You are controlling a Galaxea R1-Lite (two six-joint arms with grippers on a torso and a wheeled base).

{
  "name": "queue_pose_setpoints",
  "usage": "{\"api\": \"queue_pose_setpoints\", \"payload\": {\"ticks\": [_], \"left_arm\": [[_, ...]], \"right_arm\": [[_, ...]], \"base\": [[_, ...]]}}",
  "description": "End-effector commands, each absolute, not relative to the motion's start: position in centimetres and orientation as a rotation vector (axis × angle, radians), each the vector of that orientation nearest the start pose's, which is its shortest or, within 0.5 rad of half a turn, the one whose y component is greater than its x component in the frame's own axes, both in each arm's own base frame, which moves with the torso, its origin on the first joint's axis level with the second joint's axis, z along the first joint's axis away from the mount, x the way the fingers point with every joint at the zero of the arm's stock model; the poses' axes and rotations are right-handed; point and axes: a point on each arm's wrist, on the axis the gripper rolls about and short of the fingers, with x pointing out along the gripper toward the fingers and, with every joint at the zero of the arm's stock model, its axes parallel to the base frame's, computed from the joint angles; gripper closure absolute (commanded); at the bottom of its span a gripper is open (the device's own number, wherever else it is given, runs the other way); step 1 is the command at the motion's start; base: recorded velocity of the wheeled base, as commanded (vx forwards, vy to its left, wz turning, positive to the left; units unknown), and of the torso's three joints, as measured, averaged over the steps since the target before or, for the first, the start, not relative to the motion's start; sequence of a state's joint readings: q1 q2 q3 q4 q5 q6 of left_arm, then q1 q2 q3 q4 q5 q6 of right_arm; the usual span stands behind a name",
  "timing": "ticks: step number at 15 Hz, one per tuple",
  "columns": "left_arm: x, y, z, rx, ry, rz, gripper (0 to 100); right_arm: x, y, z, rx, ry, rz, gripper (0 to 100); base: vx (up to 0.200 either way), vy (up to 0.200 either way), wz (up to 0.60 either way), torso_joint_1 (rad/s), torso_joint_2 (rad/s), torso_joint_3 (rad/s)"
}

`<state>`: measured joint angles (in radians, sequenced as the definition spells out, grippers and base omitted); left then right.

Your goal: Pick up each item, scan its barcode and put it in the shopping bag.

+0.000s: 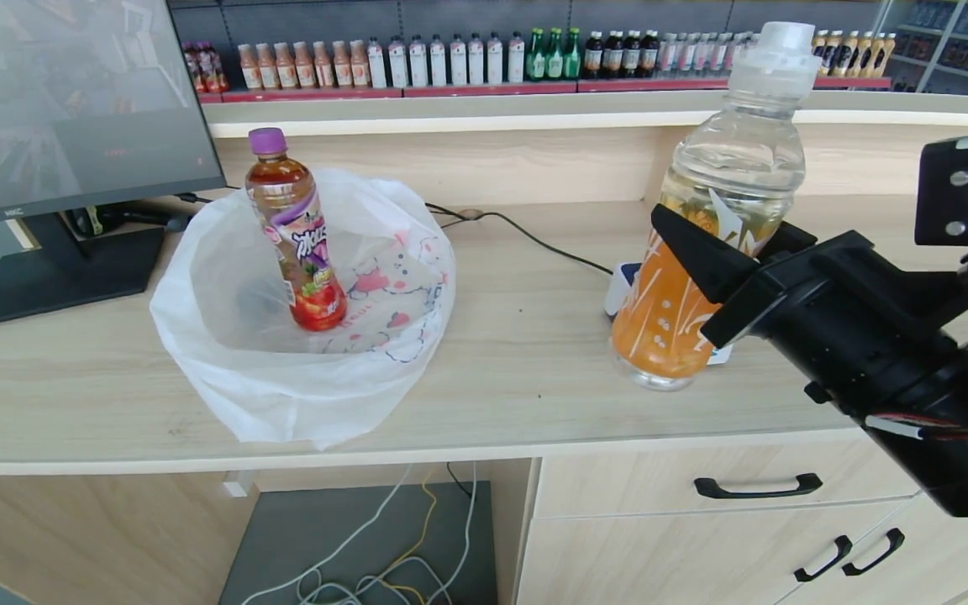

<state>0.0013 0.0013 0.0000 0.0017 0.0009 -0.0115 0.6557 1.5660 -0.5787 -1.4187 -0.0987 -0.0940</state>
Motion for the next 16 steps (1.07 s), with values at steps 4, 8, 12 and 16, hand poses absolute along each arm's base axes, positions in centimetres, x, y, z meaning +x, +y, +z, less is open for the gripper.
{"api": "queue_pose_setpoints", "payload": {"ticks": [4, 8, 12, 16], "left_arm": [[-2.3, 0.0, 7.5, -0.011, 0.003, 0.003, 0], [-2.3, 0.0, 7.5, -0.011, 0.003, 0.003, 0], [-2.3, 0.0, 7.5, -0.014, 0.003, 0.003, 0], [-2.3, 0.0, 7.5, -0.011, 0.003, 0.003, 0]], "right_arm": [[20.4, 13.6, 24.0, 0.057, -0.438, 0.469, 100], [20.0, 13.3, 23.8, 0.055, -0.431, 0.467, 100], [19.9, 13.1, 24.1, 0.061, -0.445, 0.463, 100], [20.0, 13.2, 24.1, 0.062, -0.446, 0.465, 100]], "base": [[0.0, 0.2, 0.0, -0.006, 0.0, 0.001], [0.0, 0.2, 0.0, 0.002, 0.0, 0.002], [0.0, 0.2, 0.0, 0.005, 0.0, 0.001], [0.0, 0.2, 0.0, 0.001, 0.01, 0.005]]}}
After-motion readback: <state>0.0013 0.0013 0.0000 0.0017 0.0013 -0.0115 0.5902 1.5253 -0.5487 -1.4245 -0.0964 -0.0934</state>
